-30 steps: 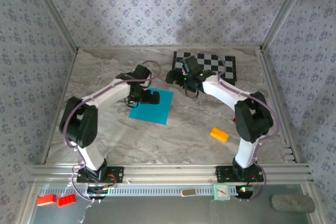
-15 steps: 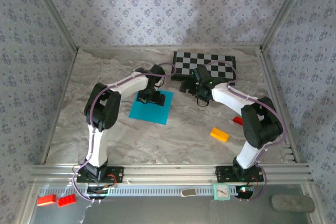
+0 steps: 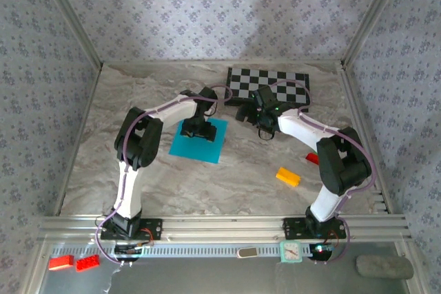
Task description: Fold a paper plane with a square sheet of paper (pick it up from the middle)
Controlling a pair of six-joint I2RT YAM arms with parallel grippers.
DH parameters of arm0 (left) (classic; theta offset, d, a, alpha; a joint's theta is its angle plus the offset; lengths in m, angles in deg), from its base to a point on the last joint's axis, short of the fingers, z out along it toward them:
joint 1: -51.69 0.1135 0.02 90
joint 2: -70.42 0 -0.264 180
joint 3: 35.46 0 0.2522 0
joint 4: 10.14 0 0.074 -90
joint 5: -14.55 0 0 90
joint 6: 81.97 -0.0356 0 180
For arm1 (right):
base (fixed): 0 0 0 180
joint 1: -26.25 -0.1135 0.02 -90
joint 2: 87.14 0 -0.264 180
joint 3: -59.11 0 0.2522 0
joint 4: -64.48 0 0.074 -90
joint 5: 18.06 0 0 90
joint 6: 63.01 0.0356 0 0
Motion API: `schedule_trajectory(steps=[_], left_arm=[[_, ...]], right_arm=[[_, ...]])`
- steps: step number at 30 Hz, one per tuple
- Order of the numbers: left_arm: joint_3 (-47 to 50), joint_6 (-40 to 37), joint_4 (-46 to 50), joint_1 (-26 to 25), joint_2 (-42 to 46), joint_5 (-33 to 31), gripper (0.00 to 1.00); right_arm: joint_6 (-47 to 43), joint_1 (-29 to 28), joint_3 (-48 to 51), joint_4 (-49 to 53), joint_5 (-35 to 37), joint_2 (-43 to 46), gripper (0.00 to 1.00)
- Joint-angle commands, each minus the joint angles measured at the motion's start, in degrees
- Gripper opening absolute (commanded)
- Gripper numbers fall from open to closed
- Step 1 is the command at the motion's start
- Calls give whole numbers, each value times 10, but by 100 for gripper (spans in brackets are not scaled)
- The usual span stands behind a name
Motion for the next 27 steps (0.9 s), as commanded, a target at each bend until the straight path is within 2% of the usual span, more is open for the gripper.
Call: schedule_trajectory(steps=[1,22,27], left_arm=[[11,1,9,0,-18,-6,81],[59,-7,-20,11,-18,10,76],[61,-8,-23,16,-5,19,69]], right_arm=[[9,4,7,4,12,7,100],[13,4,5,6,17,7,100],[15,4,5,5,18,8,100]])
